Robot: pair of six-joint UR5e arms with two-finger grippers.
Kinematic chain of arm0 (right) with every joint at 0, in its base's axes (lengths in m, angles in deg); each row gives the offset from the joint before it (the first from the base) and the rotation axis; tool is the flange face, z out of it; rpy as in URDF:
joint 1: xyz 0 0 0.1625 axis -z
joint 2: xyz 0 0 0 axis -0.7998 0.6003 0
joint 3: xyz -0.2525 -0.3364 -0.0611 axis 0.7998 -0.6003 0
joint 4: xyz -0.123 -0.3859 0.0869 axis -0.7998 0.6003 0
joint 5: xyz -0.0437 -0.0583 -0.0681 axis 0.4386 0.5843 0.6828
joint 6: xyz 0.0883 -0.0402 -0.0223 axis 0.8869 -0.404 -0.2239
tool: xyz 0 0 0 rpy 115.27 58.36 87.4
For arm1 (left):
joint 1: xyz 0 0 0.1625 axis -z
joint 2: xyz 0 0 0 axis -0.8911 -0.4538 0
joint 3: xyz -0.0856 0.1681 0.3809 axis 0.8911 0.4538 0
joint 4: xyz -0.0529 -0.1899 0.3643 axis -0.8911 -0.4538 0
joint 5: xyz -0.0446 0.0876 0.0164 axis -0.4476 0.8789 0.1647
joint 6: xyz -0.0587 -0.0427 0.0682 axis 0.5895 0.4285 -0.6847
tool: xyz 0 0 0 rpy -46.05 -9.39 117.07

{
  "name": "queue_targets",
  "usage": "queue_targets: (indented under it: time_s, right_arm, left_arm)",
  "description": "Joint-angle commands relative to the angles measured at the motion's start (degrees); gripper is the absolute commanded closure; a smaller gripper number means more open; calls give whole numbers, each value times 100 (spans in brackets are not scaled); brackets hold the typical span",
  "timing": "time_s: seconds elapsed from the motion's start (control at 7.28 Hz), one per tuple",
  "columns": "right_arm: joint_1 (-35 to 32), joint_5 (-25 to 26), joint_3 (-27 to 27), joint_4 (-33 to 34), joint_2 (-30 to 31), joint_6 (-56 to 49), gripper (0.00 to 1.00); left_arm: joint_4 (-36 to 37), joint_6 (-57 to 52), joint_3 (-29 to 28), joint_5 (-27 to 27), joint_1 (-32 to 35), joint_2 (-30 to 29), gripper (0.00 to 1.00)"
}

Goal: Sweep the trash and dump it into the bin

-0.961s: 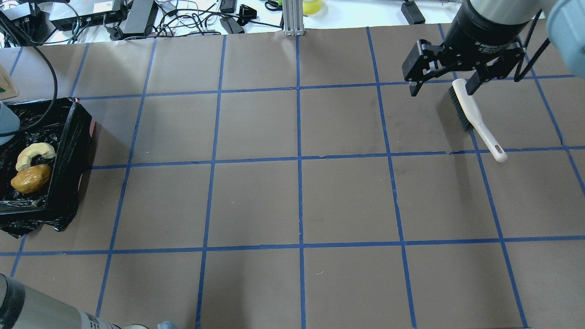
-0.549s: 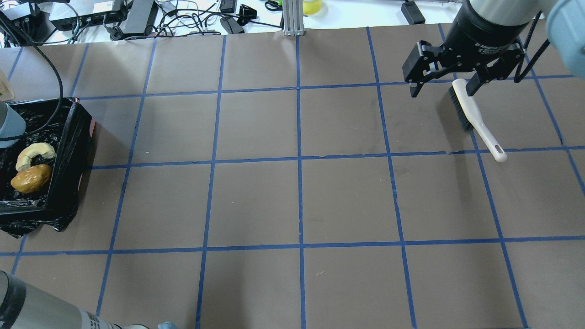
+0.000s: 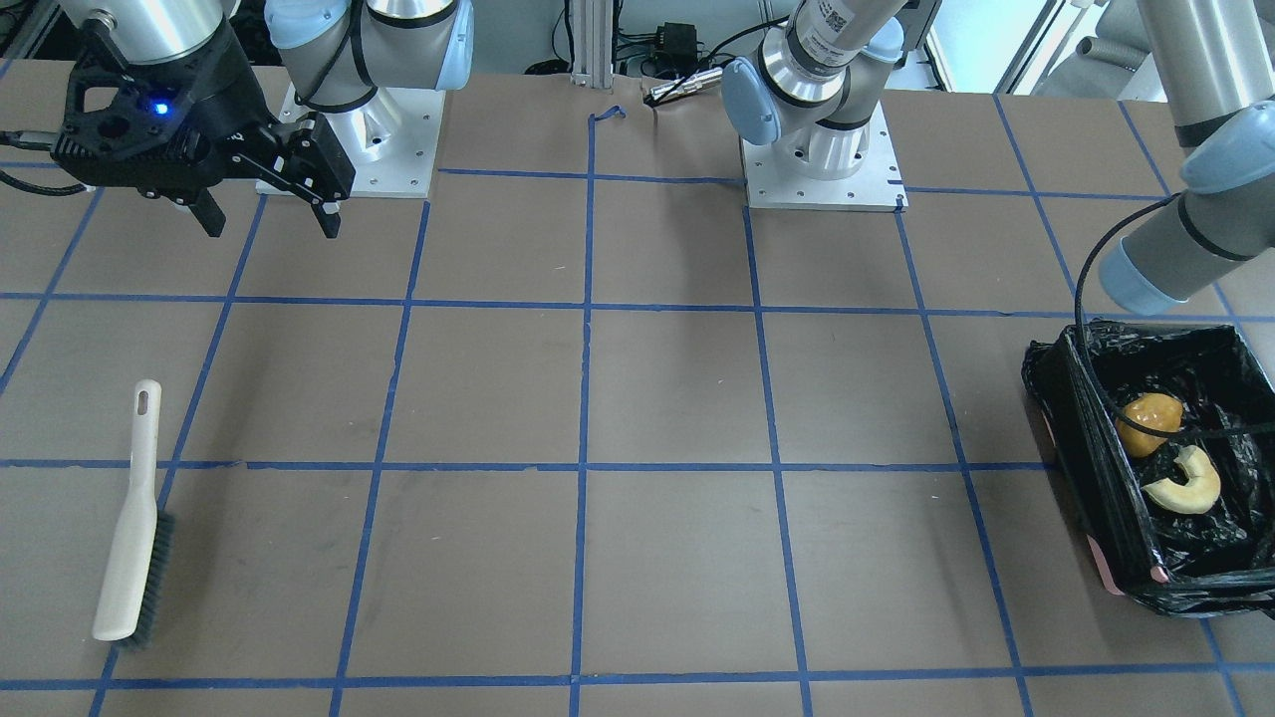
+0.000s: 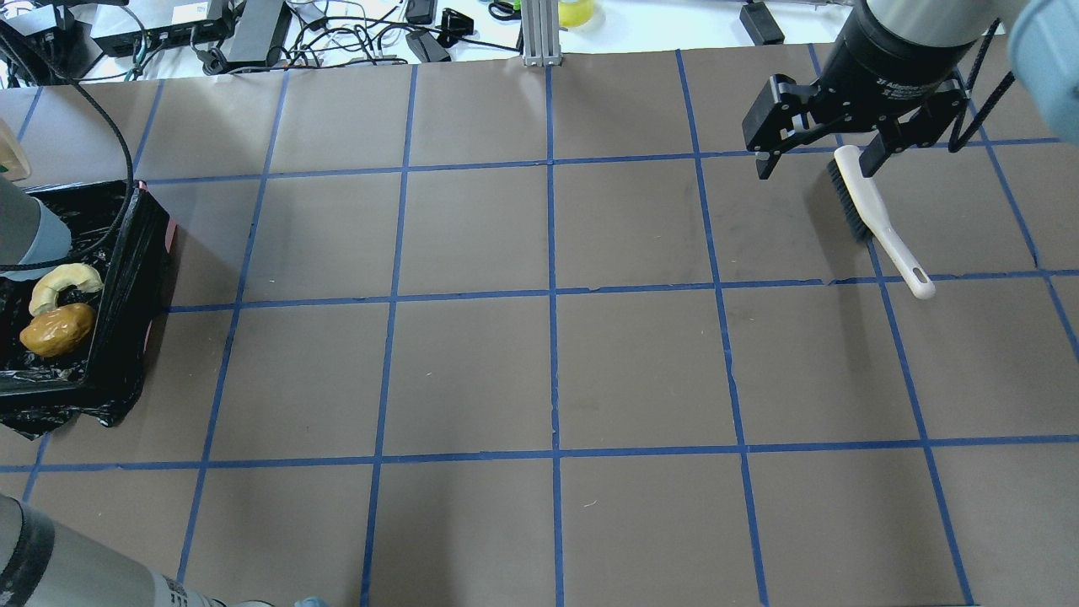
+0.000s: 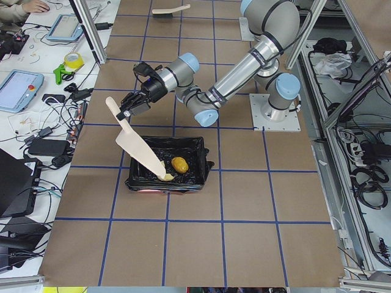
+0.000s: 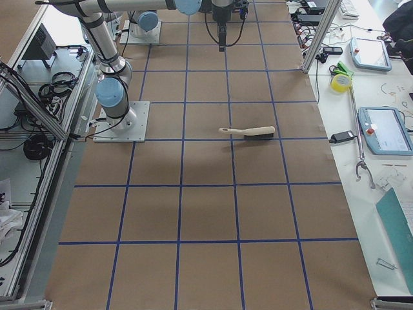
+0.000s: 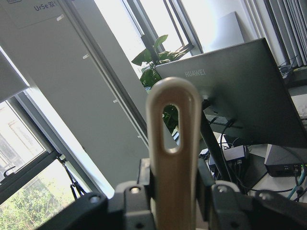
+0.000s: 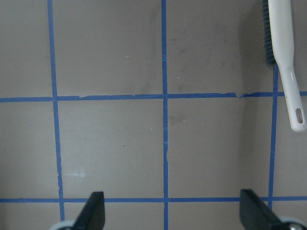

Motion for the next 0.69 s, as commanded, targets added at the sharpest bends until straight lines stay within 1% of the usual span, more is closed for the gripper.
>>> queue_targets:
  time_s: [0.0, 0.14, 0.27, 0.55]
  right_arm:
    - [-1, -1, -1, -1, 0, 0, 0]
    - [-1, -1, -1, -1, 0, 0, 0]
    - [-1, -1, -1, -1, 0, 0, 0]
    - [-1, -1, -1, -10, 0, 0, 0]
  left_arm:
    - [257, 78, 109, 176, 13, -18, 100]
    - [259, 435, 109, 308, 14, -27, 100]
    - [259, 744, 83, 779, 74, -53, 100]
    - [259, 747, 118, 1177, 364, -36, 100]
